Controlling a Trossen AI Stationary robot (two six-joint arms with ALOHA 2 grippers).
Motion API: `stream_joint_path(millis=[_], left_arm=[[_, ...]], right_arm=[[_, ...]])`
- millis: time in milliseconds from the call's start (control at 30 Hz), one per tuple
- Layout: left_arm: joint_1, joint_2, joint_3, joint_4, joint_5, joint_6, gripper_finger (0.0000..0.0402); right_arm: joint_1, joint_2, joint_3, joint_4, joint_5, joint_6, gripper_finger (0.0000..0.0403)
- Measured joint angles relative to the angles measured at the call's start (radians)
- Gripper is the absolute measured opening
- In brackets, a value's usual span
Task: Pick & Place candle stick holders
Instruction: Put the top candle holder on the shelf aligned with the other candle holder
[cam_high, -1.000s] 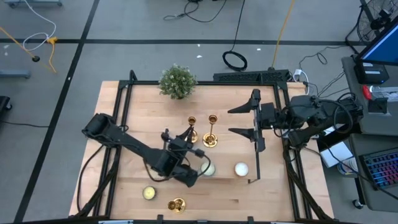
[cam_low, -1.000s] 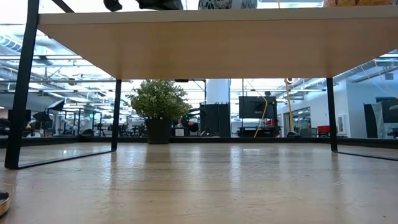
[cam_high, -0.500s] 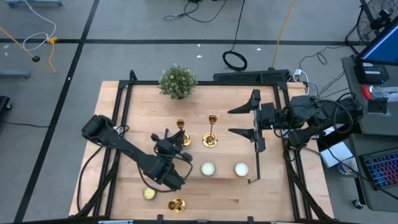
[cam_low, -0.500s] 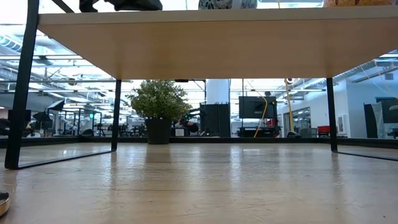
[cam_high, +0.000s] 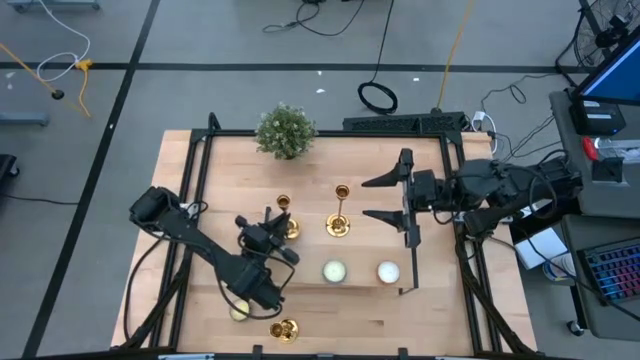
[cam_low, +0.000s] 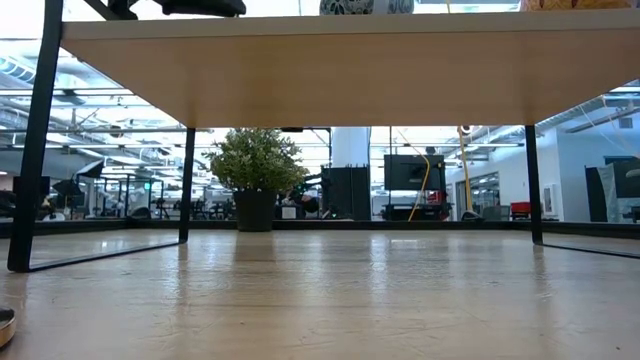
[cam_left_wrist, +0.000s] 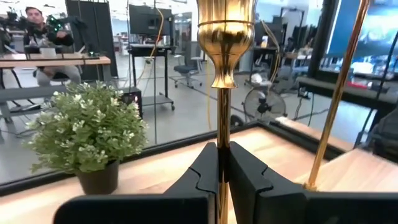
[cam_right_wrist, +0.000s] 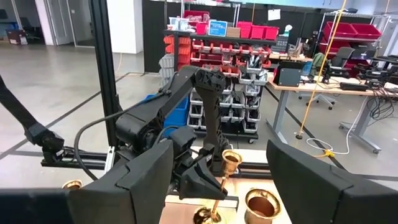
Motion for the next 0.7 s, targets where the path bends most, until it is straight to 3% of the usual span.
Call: stream_joint_path(millis=[300, 700], left_arm=[[0.018, 0.003, -0.042, 0.044, -0.04, -0.078, 0.0015], [0.037, 0.003, -0.057, 0.098, -0.037, -0.029, 0.0015]], right_arm=[[0.004, 0.0, -0.014, 0.036, 0.0, 0.0, 0.0258], [0.009, -0.006, -0.014, 0.044, 0.0, -0.006, 0.0258]])
